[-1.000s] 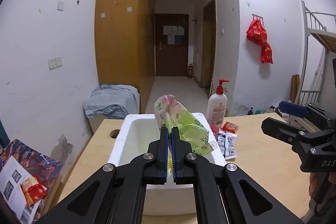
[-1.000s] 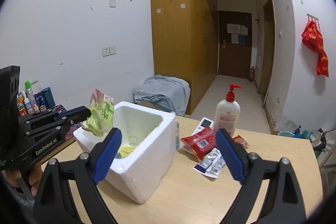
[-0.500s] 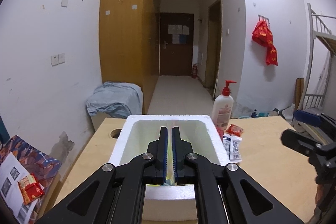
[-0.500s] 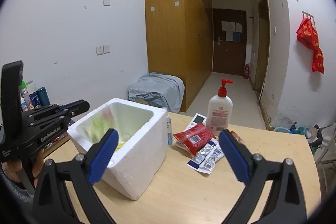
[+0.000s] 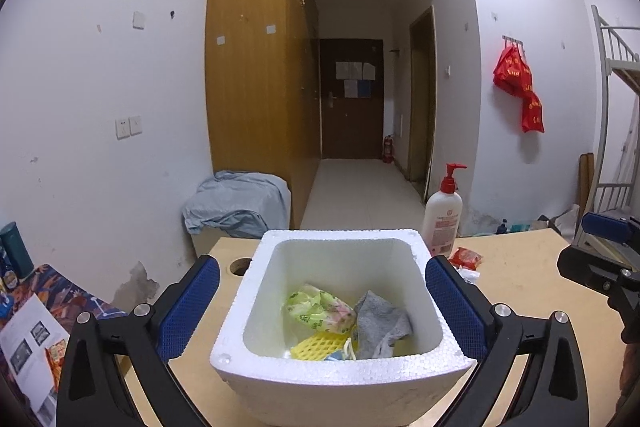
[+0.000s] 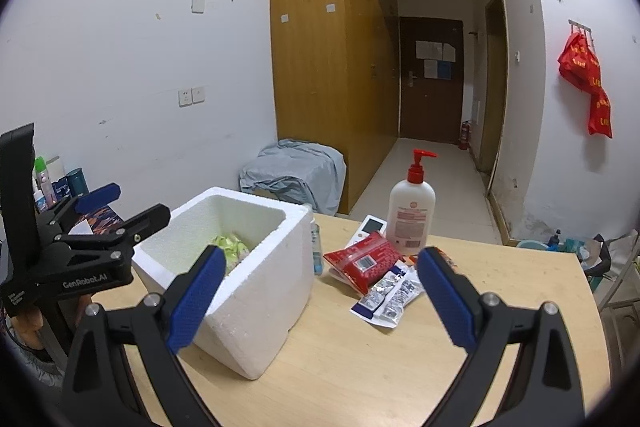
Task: Organize soft objects
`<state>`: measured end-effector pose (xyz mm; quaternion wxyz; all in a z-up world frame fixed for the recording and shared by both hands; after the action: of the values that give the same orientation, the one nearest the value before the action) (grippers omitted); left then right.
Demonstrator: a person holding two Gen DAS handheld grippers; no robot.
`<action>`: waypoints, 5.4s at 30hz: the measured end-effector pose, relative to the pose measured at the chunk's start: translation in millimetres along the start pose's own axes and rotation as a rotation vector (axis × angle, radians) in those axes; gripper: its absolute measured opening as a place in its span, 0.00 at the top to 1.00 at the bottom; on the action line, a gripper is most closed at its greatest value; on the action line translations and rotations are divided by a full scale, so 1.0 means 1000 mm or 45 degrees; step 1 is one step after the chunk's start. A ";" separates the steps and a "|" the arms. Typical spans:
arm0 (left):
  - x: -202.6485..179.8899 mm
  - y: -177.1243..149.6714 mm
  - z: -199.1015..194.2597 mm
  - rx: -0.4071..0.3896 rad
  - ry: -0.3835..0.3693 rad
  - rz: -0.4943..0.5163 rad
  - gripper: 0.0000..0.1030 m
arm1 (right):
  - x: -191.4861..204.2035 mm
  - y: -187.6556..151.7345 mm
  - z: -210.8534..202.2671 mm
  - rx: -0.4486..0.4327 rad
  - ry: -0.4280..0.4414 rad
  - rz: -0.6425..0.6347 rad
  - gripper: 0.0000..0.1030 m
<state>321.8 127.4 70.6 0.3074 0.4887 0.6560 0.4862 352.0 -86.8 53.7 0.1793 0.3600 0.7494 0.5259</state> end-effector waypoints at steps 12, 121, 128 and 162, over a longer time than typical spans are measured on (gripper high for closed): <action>0.002 -0.001 -0.015 -0.020 -0.003 -0.007 0.00 | 0.004 -0.002 -0.016 -0.018 -0.009 0.006 0.05; -0.009 -0.140 -0.185 -0.205 -0.012 -0.083 0.00 | 0.075 -0.140 -0.141 -0.245 0.038 0.011 0.00; -0.010 -0.140 -0.186 -0.209 -0.014 -0.079 0.00 | 0.076 -0.140 -0.143 -0.241 0.034 0.003 0.00; -0.012 -0.139 -0.192 -0.221 -0.011 -0.063 0.00 | 0.074 -0.143 -0.144 -0.224 0.029 0.007 0.00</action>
<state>109.3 44.2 4.2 0.3633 0.4459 0.6218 0.5315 158.1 -154.5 -13.8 0.2004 0.3391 0.7012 0.5942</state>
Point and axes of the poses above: each gripper's, at about its wrist camera, not at the fingertips, and z roughly the way its jaws point, x to its left, y to its top, the point moved 8 cm from there along z, roughly the way its jaws point, and after that the axes turned 9 degrees about y, right-handed, at the moved point
